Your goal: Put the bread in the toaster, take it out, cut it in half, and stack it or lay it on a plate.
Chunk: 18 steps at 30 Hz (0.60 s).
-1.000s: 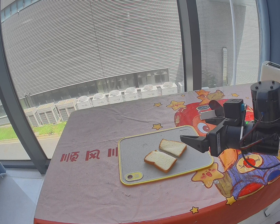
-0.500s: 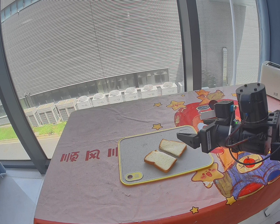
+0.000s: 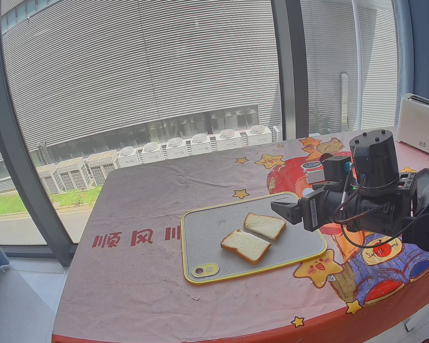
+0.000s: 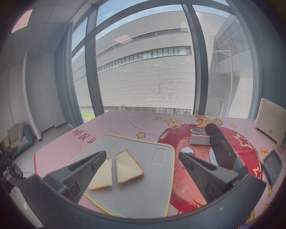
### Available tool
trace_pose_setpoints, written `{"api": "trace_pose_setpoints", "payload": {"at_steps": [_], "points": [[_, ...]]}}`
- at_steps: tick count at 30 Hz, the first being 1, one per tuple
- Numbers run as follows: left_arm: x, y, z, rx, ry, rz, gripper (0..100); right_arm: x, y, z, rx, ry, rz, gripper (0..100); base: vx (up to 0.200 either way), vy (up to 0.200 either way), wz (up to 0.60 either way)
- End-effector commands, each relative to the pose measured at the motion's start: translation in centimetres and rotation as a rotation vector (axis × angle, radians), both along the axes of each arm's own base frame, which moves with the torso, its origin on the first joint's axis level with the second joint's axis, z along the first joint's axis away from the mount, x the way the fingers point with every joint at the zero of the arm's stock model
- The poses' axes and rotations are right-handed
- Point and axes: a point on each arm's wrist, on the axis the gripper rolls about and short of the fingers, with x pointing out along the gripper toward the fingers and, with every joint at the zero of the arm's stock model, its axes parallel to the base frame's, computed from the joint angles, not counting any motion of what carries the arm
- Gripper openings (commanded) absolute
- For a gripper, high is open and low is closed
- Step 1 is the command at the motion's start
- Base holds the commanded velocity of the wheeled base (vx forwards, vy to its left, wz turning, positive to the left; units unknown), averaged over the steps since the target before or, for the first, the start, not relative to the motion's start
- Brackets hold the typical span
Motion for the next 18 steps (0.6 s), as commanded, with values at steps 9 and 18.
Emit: {"api": "trace_pose_setpoints", "payload": {"at_steps": [9,18], "points": [[0.0,0.0,-0.5,-0.002,0.001,0.0,0,0.2,0.1,-1.0,-0.031,0.022,-0.014,100,0.2,0.0,0.0],[0.0,0.0,-0.5,0.0,0.001,0.0,0,-0.3,0.2,-1.8,-0.063,0.048,0.002,100,0.0,0.0,0.0]]}}
